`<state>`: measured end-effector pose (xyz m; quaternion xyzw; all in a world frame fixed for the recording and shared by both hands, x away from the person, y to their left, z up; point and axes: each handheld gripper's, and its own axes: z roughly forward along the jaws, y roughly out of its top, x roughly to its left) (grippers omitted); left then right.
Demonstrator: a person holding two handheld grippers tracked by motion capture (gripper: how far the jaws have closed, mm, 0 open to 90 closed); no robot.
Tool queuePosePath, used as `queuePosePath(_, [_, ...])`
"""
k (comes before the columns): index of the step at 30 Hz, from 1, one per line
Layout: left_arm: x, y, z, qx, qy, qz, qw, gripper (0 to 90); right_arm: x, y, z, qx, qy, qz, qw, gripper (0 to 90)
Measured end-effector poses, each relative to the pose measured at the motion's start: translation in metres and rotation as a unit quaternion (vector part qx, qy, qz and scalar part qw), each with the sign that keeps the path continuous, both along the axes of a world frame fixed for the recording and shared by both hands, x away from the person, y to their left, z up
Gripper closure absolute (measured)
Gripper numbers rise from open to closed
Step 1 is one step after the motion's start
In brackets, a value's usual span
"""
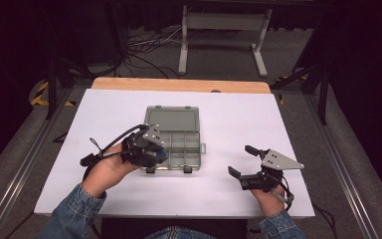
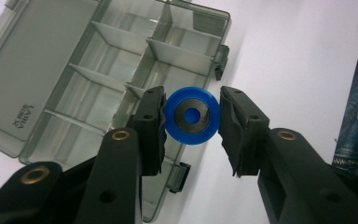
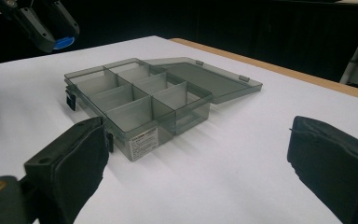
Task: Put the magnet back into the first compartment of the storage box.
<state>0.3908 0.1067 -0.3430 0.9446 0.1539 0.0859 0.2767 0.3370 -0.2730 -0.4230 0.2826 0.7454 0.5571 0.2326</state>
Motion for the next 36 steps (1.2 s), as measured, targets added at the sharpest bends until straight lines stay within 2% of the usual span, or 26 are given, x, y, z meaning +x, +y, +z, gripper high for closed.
queuePosePath(11, [0.019, 0.019, 0.005, -0.019, -0.007, 0.037, 0.9991, 62.3, -0.002, -0.001, -0.001, -0.001, 0.002, -0.003, 1.0000, 6.0])
queuePosePath(16, [0.028, 0.026, 0.006, -0.029, -0.011, 0.065, 0.9974, 62.3, -0.003, -0.003, -0.001, 0.000, 0.002, -0.006, 1.0000, 6.0])
queuePosePath(20, [0.034, 0.030, 0.004, -0.027, -0.015, 0.084, 0.9960, 62.3, -0.002, -0.002, -0.002, 0.000, 0.003, -0.006, 1.0000, 6.0])
queuePosePath(26, [0.041, 0.034, 0.002, -0.040, -0.018, 0.100, 0.9940, 62.3, -0.003, -0.002, -0.002, -0.003, 0.001, -0.006, 1.0000, 6.0])
queuePosePath(30, [0.046, 0.036, -0.003, -0.039, -0.020, 0.115, 0.9924, 62.3, -0.003, -0.001, -0.002, -0.005, 0.001, -0.004, 1.0000, 6.0])
queuePosePath(33, [0.055, 0.038, -0.013, -0.031, -0.011, 0.128, 0.9912, 62.3, -0.003, -0.001, -0.002, -0.005, 0.001, -0.005, 1.0000, 6.0])
queuePosePath(36, [0.061, 0.041, -0.020, -0.039, -0.003, 0.137, 0.9898, 62.3, -0.003, -0.001, -0.002, -0.005, 0.000, -0.003, 1.0000, 6.0])
